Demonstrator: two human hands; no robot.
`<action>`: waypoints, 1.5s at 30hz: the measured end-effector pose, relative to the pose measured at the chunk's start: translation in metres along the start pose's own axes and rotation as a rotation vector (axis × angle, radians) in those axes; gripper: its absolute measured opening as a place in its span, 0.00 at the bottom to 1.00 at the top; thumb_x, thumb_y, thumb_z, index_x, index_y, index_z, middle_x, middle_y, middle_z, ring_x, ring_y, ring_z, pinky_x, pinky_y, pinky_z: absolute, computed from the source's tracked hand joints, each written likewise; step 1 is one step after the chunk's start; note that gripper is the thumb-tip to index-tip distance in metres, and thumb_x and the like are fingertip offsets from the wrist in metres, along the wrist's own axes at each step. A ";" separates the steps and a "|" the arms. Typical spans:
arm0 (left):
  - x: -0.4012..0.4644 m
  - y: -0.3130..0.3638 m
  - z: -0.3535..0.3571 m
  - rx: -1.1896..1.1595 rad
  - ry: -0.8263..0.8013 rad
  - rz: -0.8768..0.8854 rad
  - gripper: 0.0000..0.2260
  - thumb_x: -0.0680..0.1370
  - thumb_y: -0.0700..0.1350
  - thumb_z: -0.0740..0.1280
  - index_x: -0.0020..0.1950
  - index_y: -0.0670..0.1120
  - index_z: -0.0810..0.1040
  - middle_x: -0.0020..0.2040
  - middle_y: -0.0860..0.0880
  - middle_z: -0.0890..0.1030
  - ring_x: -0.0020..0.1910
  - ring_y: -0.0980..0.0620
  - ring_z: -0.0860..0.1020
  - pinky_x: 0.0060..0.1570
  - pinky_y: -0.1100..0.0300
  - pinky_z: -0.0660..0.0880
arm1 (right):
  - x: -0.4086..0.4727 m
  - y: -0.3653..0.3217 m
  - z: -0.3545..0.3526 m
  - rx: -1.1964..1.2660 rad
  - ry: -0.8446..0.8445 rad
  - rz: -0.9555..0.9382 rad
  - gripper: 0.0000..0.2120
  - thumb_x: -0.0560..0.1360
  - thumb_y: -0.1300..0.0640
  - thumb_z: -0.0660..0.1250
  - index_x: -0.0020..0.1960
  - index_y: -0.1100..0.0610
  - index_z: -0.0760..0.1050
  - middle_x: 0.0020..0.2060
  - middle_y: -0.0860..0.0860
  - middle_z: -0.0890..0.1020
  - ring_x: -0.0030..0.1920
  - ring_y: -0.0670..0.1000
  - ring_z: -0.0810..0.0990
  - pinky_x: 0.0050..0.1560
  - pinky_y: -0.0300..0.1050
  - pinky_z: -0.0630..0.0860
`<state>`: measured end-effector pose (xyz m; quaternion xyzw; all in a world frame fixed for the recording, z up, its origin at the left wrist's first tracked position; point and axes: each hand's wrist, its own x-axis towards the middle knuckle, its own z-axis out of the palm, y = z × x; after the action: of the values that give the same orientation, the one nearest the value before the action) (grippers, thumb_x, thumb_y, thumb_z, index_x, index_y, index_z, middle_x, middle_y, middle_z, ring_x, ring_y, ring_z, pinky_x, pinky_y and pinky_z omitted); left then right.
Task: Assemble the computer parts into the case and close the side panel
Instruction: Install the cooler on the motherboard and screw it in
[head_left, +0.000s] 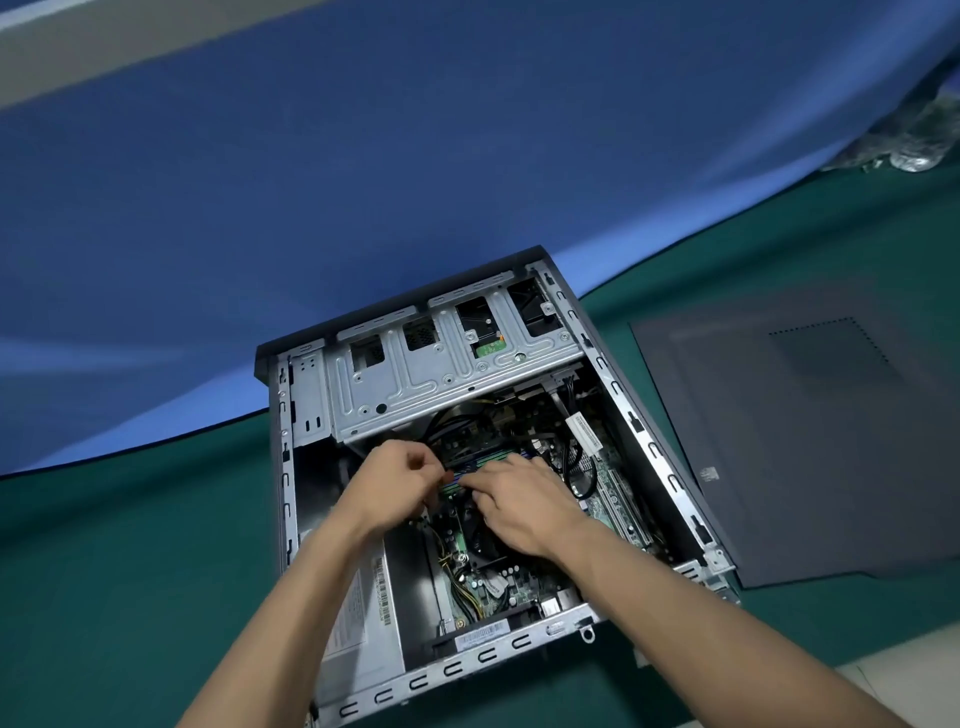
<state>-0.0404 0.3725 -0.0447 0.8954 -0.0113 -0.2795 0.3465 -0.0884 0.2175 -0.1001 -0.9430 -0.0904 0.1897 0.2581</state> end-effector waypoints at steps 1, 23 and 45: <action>0.000 0.000 -0.002 -0.113 -0.002 -0.014 0.10 0.76 0.35 0.61 0.37 0.42 0.79 0.31 0.45 0.80 0.28 0.50 0.74 0.34 0.57 0.72 | 0.000 0.000 0.000 0.003 -0.005 0.002 0.20 0.81 0.53 0.52 0.72 0.47 0.67 0.67 0.47 0.73 0.66 0.51 0.67 0.69 0.51 0.58; 0.003 -0.008 -0.001 -0.273 0.033 -0.030 0.06 0.73 0.36 0.71 0.42 0.40 0.74 0.30 0.43 0.81 0.21 0.49 0.73 0.24 0.62 0.70 | -0.003 -0.003 -0.003 -0.018 -0.031 0.018 0.22 0.79 0.45 0.55 0.71 0.48 0.67 0.67 0.47 0.73 0.67 0.52 0.66 0.69 0.52 0.58; 0.001 -0.009 0.005 -0.127 0.176 -0.054 0.06 0.80 0.46 0.63 0.45 0.46 0.70 0.33 0.52 0.83 0.26 0.48 0.81 0.36 0.50 0.79 | -0.004 -0.003 -0.005 0.039 -0.037 0.028 0.25 0.75 0.44 0.58 0.71 0.47 0.68 0.66 0.46 0.74 0.66 0.50 0.67 0.71 0.52 0.59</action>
<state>-0.0441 0.3757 -0.0539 0.8926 0.0614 -0.2090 0.3947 -0.0905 0.2169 -0.0926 -0.9354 -0.0783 0.2122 0.2719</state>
